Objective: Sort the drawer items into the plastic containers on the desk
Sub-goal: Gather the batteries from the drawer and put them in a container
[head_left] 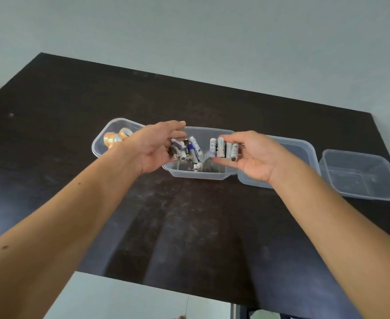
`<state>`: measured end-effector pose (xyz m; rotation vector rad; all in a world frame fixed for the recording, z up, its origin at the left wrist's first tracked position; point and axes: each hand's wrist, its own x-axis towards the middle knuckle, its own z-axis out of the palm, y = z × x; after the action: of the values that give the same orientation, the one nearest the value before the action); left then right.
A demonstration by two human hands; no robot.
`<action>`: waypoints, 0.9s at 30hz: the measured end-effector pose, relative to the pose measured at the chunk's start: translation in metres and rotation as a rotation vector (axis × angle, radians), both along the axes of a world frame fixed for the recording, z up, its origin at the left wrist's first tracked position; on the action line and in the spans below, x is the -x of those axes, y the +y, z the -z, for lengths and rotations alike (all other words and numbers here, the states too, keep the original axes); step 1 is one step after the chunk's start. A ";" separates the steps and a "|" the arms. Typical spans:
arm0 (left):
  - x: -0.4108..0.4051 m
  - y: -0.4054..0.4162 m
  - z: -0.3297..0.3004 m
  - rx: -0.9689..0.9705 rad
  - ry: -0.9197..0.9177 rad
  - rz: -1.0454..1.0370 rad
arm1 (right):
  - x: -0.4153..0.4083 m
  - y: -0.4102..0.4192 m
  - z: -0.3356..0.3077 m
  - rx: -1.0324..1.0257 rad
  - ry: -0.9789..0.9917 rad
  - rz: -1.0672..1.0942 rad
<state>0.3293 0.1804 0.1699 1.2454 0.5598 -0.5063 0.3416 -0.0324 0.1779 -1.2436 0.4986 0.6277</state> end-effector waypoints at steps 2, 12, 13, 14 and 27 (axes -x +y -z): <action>0.001 0.002 0.001 0.006 0.009 -0.004 | 0.000 0.000 0.003 0.017 -0.011 0.006; 0.009 0.007 0.003 0.039 -0.045 -0.041 | 0.004 -0.002 0.005 0.097 -0.080 -0.051; 0.010 0.007 0.004 0.050 -0.047 -0.041 | 0.005 -0.003 0.004 0.106 -0.084 -0.064; 0.012 0.006 0.005 0.059 -0.050 -0.040 | 0.006 -0.003 0.004 0.113 -0.087 -0.077; 0.048 -0.014 -0.006 0.126 -0.145 -0.026 | 0.031 -0.043 -0.009 0.077 -0.248 -0.010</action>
<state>0.2816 0.1666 0.1759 1.1431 0.4145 -0.4197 0.3103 -0.0751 0.1869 -1.3761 0.3121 0.4576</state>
